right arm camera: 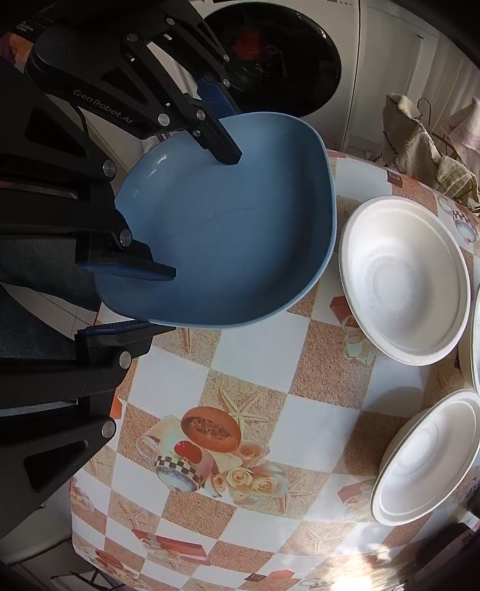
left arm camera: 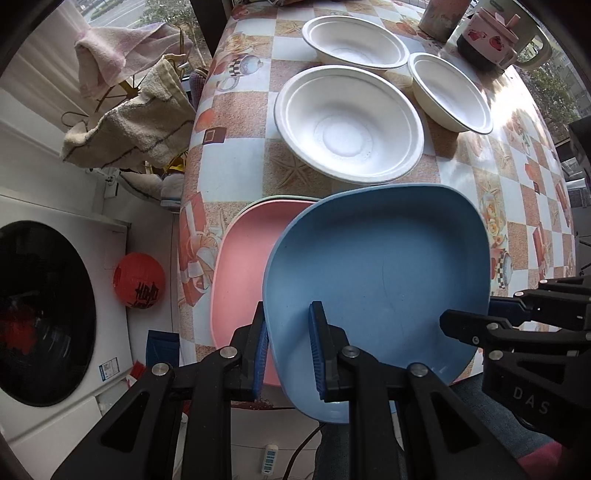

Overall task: Organize plates and bowls
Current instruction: 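Lower the blue plate onto the pink plate and open both grippers, then withdraw both grippers from the plate stack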

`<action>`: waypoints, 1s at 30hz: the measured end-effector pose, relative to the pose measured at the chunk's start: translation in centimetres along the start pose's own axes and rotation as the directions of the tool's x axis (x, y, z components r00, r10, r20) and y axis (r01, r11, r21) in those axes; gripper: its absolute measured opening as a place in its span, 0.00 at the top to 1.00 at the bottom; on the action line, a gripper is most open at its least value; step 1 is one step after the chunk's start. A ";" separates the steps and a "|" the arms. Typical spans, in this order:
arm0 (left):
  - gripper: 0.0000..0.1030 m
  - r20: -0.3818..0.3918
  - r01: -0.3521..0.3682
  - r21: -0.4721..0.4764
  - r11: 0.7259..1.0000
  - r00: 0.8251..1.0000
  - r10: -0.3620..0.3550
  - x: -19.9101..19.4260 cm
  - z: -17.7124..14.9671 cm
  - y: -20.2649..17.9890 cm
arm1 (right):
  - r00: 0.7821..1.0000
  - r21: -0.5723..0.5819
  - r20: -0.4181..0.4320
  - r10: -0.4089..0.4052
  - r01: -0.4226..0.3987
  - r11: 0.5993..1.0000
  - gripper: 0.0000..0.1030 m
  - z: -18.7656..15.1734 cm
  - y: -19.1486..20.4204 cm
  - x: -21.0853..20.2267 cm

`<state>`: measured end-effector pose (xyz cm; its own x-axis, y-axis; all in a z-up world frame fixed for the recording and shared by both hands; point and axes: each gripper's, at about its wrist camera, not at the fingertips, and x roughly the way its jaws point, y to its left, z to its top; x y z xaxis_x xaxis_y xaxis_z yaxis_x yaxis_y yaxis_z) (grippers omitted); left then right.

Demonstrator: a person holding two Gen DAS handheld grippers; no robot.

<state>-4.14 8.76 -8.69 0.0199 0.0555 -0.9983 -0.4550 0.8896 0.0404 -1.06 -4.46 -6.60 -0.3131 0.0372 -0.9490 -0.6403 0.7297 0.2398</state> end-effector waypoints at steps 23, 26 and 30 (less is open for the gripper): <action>0.48 0.110 -0.055 0.031 0.998 0.993 0.051 -0.1 0.3 1.0 | 0.996 0.032 -0.031 0.083 -0.082 0.996 0.65 1.0 -0.1 1.8; 0.29 0.138 -0.046 0.007 0.999 0.989 0.045 -0.8 0.3 1.2 | 0.996 0.095 0.023 0.086 -0.087 0.992 0.18 0.7 -2.1 0.9; 0.20 0.115 -0.017 -0.040 0.999 0.993 0.021 -0.4 0.8 1.9 | 0.998 0.213 0.028 0.061 -0.065 0.975 0.17 0.0 -4.8 0.9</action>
<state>-4.32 10.77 -8.16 0.1125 0.1261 -0.9856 -0.4904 0.8697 0.0553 1.75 -7.93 -8.62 -0.3318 0.1003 -0.9380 -0.4545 0.8543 0.2521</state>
